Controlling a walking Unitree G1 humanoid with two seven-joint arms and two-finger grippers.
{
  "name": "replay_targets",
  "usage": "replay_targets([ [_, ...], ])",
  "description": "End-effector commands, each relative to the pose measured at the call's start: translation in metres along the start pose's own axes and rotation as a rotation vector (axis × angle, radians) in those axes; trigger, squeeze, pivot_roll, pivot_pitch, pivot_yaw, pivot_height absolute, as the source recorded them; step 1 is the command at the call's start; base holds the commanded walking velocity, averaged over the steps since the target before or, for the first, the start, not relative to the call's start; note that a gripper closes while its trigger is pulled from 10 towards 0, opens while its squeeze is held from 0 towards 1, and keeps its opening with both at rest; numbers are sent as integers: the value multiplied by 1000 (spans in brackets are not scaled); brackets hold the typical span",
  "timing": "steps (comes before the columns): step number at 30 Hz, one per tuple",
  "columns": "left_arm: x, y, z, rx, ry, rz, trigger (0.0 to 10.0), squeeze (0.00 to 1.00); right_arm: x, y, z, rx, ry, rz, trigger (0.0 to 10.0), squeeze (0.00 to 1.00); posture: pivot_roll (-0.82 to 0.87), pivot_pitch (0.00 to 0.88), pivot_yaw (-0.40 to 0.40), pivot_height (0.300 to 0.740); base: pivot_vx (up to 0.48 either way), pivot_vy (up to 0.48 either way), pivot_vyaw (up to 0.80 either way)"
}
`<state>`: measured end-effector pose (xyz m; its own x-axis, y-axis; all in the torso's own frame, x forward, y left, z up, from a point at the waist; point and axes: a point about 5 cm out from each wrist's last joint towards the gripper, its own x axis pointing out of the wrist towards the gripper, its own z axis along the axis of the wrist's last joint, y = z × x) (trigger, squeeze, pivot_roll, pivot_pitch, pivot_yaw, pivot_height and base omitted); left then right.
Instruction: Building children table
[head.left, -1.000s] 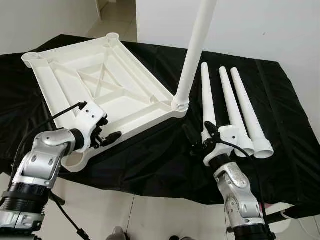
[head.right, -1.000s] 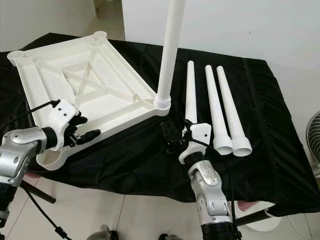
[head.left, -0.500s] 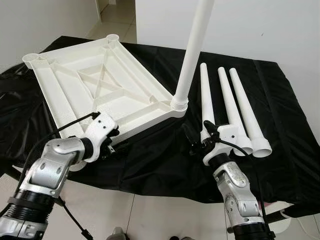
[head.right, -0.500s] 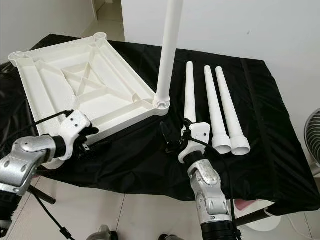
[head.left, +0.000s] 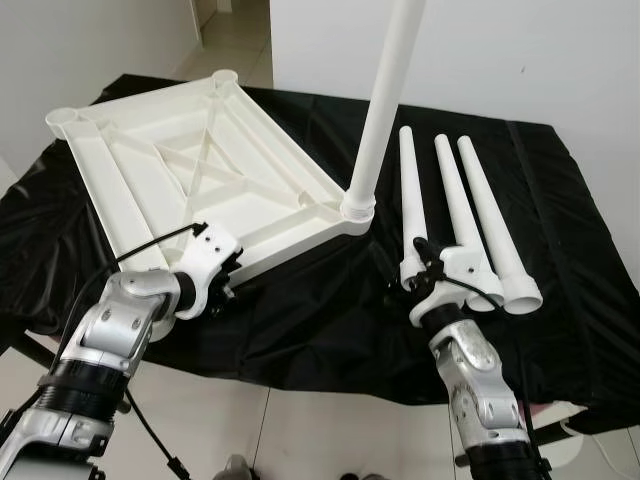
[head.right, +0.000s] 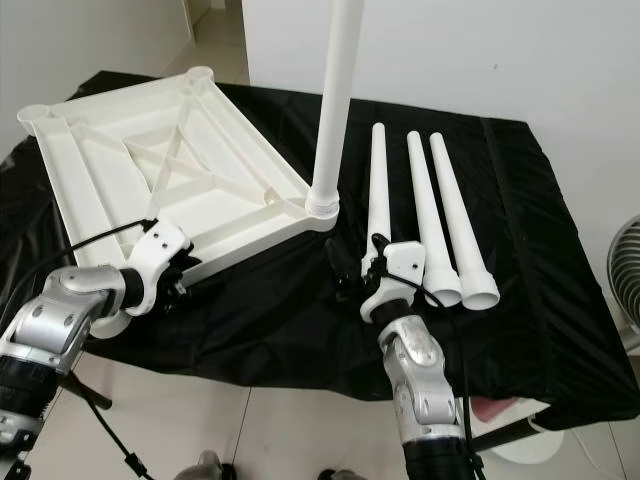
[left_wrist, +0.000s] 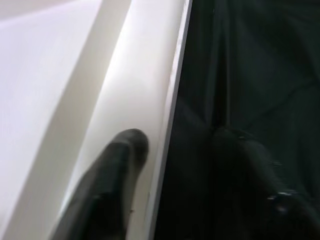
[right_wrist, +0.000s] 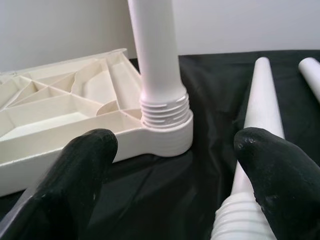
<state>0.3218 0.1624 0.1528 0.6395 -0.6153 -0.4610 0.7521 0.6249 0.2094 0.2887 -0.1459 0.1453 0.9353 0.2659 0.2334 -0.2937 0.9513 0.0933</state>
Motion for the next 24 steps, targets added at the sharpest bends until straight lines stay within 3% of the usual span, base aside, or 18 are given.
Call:
replay_targets([
  [1,4,1,-3,3,16,52,0,0,0,-2,0,-10,-4,-10,10000,0,92,38,11,740,0,0,0],
  [13,26,-5,13,23,-25,-10,0,0,-3,-8,6,-42,-37,-49,10000,0,24,29,59,740,0,0,0],
  [14,35,-8,20,26,-43,-21,0,0,-6,-10,8,-45,-44,-67,10000,0,4,31,76,740,0,0,0],
  [18,42,-12,24,32,-54,-24,0,0,-8,-11,8,-45,-48,-79,10000,0,-5,34,82,740,0,0,0],
  [24,66,-25,39,51,-84,-30,0,0,-9,-7,7,-37,-49,-87,10000,0,-7,41,82,740,0,0,0],
])
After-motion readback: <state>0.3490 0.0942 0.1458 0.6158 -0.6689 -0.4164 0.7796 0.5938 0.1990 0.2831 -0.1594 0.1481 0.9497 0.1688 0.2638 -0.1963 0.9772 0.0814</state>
